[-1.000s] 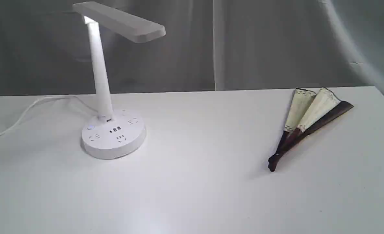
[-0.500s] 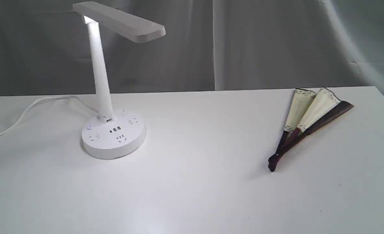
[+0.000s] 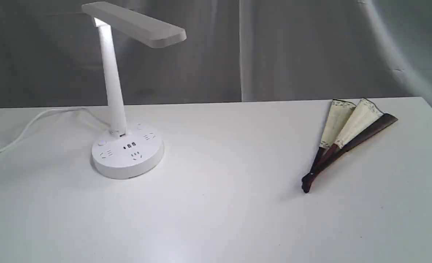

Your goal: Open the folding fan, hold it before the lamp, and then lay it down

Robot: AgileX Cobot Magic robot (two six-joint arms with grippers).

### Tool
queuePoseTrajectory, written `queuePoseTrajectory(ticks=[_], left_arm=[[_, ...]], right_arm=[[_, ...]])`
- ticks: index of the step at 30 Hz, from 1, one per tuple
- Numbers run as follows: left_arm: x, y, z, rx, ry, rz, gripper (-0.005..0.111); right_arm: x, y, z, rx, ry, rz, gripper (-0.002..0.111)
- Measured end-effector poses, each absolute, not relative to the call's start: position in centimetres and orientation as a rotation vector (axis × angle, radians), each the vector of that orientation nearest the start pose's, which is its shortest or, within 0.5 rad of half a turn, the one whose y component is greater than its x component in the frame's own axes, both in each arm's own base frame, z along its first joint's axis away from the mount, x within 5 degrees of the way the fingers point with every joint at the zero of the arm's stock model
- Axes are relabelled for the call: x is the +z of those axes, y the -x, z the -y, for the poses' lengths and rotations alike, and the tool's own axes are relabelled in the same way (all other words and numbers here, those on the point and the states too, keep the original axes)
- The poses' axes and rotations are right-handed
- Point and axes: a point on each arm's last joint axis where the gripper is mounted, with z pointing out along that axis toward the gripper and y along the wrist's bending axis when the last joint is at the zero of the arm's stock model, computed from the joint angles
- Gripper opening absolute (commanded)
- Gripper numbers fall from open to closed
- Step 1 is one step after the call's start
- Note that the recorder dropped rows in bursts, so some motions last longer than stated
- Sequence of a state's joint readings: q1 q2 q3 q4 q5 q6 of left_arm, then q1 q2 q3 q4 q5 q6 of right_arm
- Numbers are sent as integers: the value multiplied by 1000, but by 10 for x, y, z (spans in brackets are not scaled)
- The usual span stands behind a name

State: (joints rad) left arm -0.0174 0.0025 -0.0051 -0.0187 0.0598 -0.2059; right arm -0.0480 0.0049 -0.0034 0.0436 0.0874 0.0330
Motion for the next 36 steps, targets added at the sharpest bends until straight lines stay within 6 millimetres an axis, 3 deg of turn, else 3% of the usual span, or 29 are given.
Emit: queuePoseTrajectory(ticks=[8,21,26,31,36], left_arm=[[208,-56,1,-258,232,-1579,0],[267,-39,2,-295,241,-1529,0],[278,-31,2,-295,246,-1578,0],[285,-30,2,-286,249,-1628,0],[289,-45,1,-241,256,-1757,0]], right_arm=[[213,-56,3,74,-138,-1493,0],[246,-49,1,140,-177,-1478,0],[254,-47,0,210,-236,-1503,0],[265,-59,0,220,-263,-1639,0],[278,-78,0,216,-280,-1762,0]])
